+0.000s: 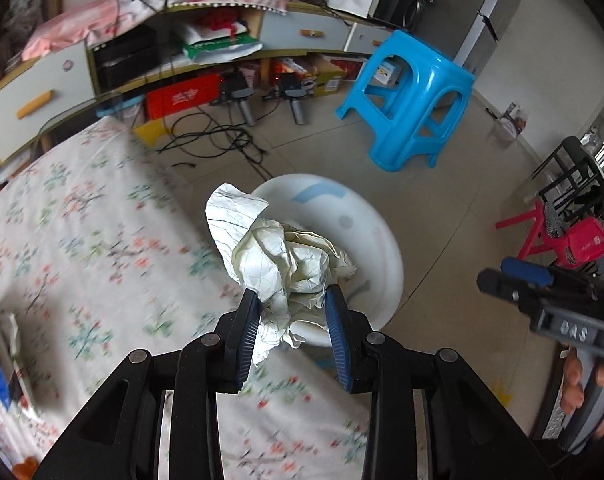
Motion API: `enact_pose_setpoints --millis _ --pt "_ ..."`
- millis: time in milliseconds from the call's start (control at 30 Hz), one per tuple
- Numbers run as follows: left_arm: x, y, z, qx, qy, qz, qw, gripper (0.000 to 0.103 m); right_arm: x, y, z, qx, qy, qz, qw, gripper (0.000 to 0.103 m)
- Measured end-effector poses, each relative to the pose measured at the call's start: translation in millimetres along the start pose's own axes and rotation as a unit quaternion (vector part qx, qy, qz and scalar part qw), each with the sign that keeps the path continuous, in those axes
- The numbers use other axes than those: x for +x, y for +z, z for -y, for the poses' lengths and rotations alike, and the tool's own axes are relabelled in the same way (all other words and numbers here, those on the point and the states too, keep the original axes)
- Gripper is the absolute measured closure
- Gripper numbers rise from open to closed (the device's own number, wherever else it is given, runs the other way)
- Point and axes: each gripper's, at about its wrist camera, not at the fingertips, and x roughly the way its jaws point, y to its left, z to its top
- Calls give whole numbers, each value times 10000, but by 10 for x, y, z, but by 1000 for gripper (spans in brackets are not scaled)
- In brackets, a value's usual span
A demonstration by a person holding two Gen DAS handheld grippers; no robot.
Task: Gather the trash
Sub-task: 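Carry the tissue and white bottle to the white bin and release both, then return to the table and grasp a white tissue ball with the left tool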
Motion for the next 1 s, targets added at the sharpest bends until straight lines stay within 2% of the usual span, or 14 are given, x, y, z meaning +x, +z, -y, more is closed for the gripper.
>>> enact_pose_setpoints --millis 100,167,233,333,667,800,1000 --pt "55 65 48 12 -71 69 10000 65 -12 -3 93 51 -9 4 10000 37" --pt "81 108 64 7 -99 120 9999 57 -21 4 123 95 10 6 10000 35" --pt "94 137 72 -30 16 126 9999 36 -39 5 141 123 27 25 9999 35" --pt "33 133 55 -41 206 199 9996 21 -70 -1 146 131 44 73 9999 32" --pt "-408 -130 -194 12 621 271 9977 12 -128 -4 -6 -62 -61 194 9998 28" --pt "-674 -328 -454 -91 814 327 9961 5 -179 -16 -157 -194 2 252 9995 26" --pt "-1044 -728 -964 -438 1138 274 9922 4 -247 -97 -517 -567 123 307 9978 23"
